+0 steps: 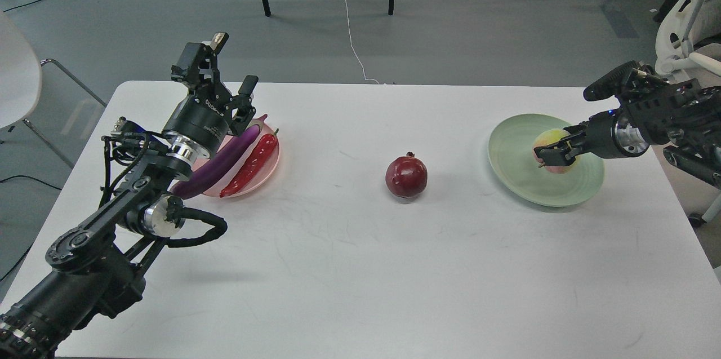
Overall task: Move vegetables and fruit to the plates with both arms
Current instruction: 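Move the peach onto the green plate and open the right gripper, then lower the right gripper onto the red pomegranate and grasp it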
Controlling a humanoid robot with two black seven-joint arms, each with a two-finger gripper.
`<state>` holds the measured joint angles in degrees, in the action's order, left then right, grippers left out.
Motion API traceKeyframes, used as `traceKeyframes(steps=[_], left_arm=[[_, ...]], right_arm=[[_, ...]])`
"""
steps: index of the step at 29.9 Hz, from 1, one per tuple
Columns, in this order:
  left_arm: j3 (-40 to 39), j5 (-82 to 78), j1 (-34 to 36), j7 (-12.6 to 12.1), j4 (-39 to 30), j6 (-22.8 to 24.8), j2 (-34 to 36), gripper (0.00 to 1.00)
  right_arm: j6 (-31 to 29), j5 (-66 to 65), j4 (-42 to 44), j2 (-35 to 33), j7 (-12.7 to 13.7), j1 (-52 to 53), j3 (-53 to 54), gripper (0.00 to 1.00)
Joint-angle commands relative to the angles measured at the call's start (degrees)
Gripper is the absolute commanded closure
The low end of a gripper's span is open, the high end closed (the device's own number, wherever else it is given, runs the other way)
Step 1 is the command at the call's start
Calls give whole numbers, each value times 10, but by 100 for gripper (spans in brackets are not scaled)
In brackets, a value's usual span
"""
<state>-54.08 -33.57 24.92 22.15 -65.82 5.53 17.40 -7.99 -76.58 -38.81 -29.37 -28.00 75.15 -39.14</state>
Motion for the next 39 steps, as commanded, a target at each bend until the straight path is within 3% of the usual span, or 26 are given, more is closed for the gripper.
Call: traceKeyframes(steps=[1, 9, 16, 25, 34, 39], left_arm=[[-1, 0, 0, 0, 0, 0, 0, 1], [-2, 0, -3, 0, -1, 0, 2, 1], [-1, 0, -3, 0, -1, 0, 1, 1], [1, 0, -3, 0, 0, 0, 1, 1], [0, 0, -3, 0, 0, 0, 1, 1], [0, 0, -3, 0, 0, 0, 0, 1]], right_arm=[[0, -7, -1, 5, 0, -4, -1, 62], [2, -7, 0, 12, 0, -7, 0, 6], [2, -6, -16, 6, 0, 51, 5, 4], [-7, 4, -133, 29, 0, 193, 8, 3], [-8, 12, -142, 133, 0, 164, 0, 2], [-5, 13, -80, 200, 0, 106, -1, 2]])
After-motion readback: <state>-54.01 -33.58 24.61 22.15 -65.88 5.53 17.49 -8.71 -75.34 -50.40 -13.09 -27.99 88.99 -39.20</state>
